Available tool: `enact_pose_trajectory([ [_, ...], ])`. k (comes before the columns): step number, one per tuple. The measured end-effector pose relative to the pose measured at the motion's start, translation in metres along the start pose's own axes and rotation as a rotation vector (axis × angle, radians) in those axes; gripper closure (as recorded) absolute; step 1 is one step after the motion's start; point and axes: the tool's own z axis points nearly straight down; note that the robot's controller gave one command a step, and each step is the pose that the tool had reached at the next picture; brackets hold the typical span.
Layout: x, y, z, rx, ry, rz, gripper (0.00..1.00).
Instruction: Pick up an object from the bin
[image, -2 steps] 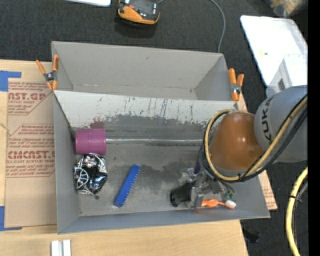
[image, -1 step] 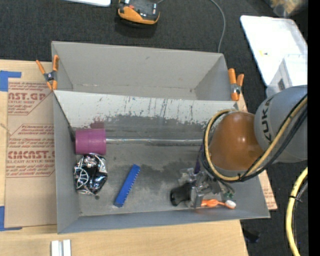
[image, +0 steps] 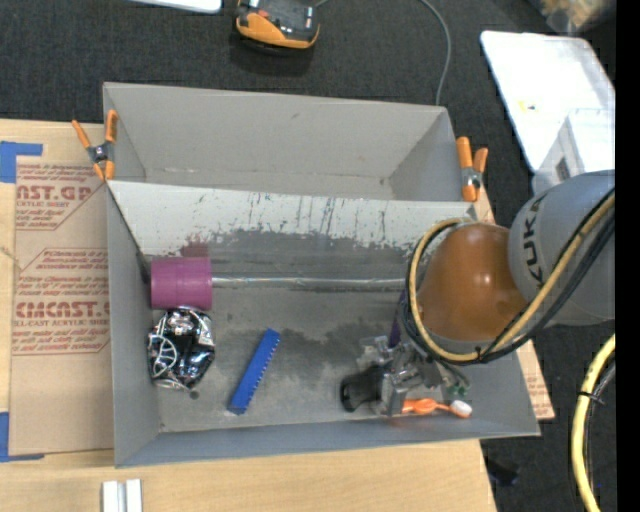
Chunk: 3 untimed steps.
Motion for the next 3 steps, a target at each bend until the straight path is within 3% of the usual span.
enact_pose_trajectory([
  [3, 0.0001, 0.0002, 0.0001, 0.0, 0.0, 0.0, 1.0],
])
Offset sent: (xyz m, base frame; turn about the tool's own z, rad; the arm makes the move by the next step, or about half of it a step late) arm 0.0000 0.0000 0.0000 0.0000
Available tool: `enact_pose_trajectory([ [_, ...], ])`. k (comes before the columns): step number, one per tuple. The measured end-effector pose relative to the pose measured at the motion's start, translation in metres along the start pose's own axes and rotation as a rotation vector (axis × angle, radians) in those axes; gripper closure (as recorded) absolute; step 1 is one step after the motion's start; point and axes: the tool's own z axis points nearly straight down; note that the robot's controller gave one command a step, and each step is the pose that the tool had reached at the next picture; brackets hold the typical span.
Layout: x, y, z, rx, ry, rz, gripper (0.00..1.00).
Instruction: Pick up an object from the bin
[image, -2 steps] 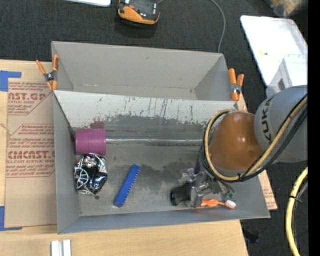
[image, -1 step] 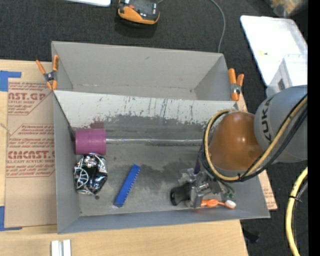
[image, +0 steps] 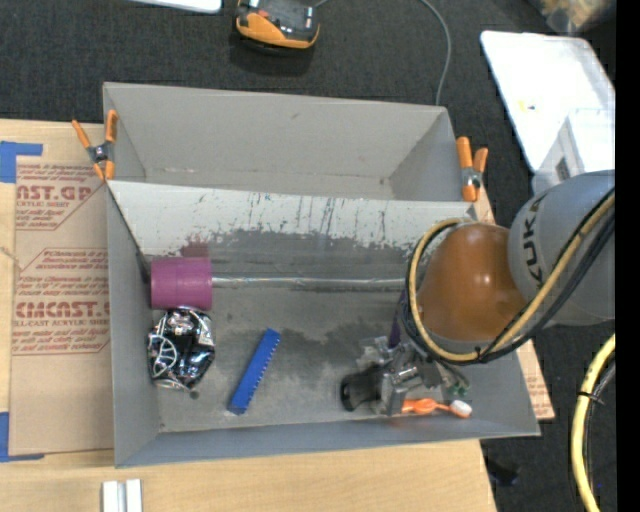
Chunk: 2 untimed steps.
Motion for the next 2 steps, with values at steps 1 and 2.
enact_pose_trajectory([
  [1, 0.0, 0.0, 0.0, 0.0, 0.0, 0.0, 1.0],
  [2, 0.0, 0.0001, 0.0, 0.0, 0.0, 0.0, 1.0],
])
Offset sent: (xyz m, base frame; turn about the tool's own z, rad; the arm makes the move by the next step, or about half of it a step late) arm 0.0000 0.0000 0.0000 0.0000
